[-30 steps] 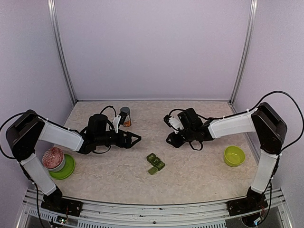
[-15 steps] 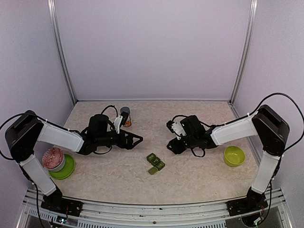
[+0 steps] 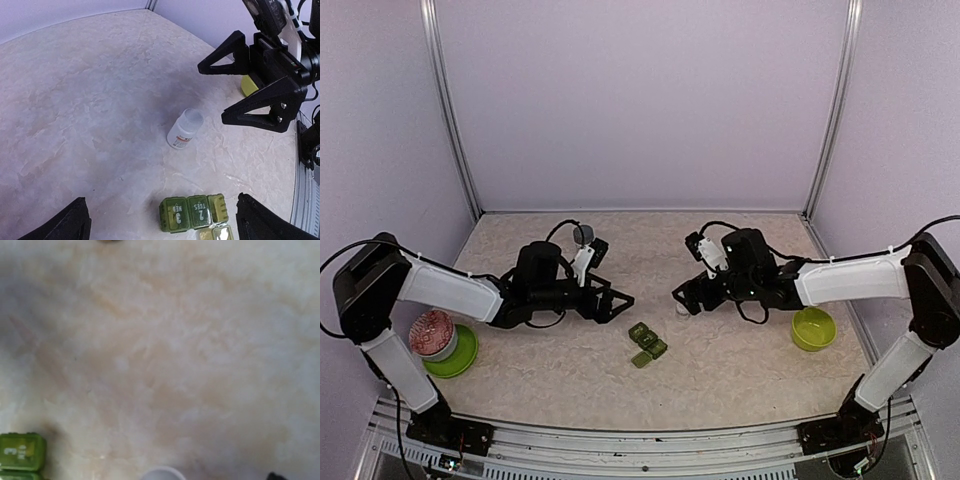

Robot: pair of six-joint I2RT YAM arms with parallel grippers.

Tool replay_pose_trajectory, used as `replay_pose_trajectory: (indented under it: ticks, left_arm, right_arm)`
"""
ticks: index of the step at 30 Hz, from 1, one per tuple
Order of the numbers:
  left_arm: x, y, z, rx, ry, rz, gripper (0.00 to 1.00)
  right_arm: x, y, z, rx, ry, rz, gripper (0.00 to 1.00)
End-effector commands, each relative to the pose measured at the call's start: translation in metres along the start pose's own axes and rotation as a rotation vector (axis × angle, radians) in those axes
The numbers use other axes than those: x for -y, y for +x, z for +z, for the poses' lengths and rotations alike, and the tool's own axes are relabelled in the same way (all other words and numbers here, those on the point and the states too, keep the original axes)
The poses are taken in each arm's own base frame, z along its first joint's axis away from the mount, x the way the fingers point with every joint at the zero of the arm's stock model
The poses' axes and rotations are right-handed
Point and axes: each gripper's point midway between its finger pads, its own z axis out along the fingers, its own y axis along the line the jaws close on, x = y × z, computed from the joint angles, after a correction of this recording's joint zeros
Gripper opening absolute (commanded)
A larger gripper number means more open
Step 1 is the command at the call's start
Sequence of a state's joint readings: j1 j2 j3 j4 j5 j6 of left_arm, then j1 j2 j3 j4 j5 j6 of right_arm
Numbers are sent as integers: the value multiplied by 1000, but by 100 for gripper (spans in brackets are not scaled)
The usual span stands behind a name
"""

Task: Sort the pills into containers
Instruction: Place the pill bottle at the center of the board, then pick up the pill bottle from the center of the board.

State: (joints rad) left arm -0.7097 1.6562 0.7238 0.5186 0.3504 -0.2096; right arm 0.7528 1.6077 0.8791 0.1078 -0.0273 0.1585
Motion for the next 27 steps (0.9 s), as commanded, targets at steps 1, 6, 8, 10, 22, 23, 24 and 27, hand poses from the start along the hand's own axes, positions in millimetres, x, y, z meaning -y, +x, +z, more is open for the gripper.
replay_pose_trajectory:
  ticks: [1,6,8,10,22,23,24,27]
  left_arm:
    - [20,-7,14,-17,29,92,99]
    - [34,-1,40,-85,1,131,99]
    - [37,1,51,-115,-22,153,99]
    - [45,-3,59,-127,-31,173,99]
    - [53,-17,102,-175,-39,145,99]
    - [52,-18,106,-177,-41,140,99]
    - [52,-19,109,-181,-43,134,99]
    - [50,-16,118,-204,-47,119,99]
  right_arm:
    - [8,-3,-25,22,64,13,97]
    - [26,0,-42,20,156,51,100]
    - [36,2,-48,18,193,73,100]
    - [45,5,-54,21,220,98,100]
    - [102,17,-92,105,356,259,100]
    - [105,18,-94,111,363,261,100]
    - [106,18,-96,118,367,263,100]
    - [111,20,-100,128,382,271,100]
